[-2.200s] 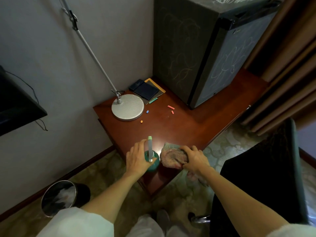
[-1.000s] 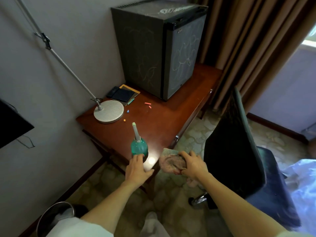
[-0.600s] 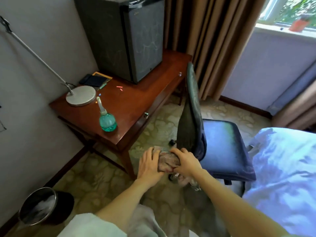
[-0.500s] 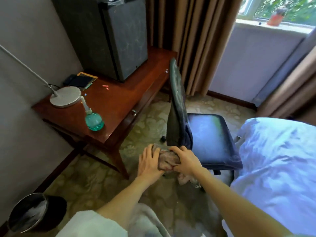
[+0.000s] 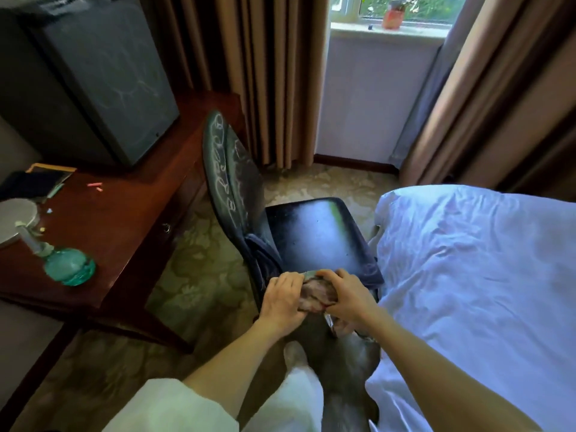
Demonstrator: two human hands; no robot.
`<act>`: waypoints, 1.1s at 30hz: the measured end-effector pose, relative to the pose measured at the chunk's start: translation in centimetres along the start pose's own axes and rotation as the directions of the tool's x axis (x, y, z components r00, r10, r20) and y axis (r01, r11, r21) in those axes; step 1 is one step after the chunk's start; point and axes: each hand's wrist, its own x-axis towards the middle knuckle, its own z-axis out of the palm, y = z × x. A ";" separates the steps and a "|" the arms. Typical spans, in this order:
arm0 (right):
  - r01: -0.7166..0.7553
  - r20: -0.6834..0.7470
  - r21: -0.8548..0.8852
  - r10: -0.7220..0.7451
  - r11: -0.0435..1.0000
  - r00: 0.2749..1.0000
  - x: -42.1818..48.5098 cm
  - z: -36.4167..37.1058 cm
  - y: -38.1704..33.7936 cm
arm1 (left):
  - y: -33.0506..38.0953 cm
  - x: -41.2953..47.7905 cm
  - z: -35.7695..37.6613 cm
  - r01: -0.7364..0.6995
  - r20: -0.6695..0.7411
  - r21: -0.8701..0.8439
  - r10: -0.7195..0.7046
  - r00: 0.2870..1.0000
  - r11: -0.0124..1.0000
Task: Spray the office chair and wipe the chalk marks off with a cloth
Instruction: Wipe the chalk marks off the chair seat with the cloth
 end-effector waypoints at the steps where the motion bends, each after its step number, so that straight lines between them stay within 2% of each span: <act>1: -0.007 0.001 0.006 0.007 1.000 1.000 0.7 -0.2 0.9 | 0.2 1.1 0.6 -0.007 0.008 0.003 0.007 1.000 1.000; 6: -0.023 0.014 0.034 0.023 0.999 1.000 5.7 -1.9 5.2 | 0.9 7.9 3.0 -0.028 0.050 -0.011 0.028 0.998 1.000; 12: -0.009 0.059 0.004 0.009 1.000 0.998 12.4 -5.5 9.8 | 1.5 16.5 4.6 0.040 0.161 -0.076 -0.027 0.987 0.996; 16: 0.006 0.071 -0.011 -0.005 1.000 0.997 16.0 -7.0 12.0 | 1.6 21.1 4.9 0.061 0.170 -0.043 -0.053 0.984 0.997; 27: 0.092 0.158 0.002 -0.091 0.996 0.983 23.1 -7.5 15.6 | 0.4 26.8 6.5 0.210 0.226 0.003 -0.206 0.952 0.978; 33: 0.195 0.222 -0.009 -0.189 0.981 0.957 28.1 -8.3 18.3 | 0.4 30.6 7.8 0.321 0.195 0.001 -0.315 0.929 0.947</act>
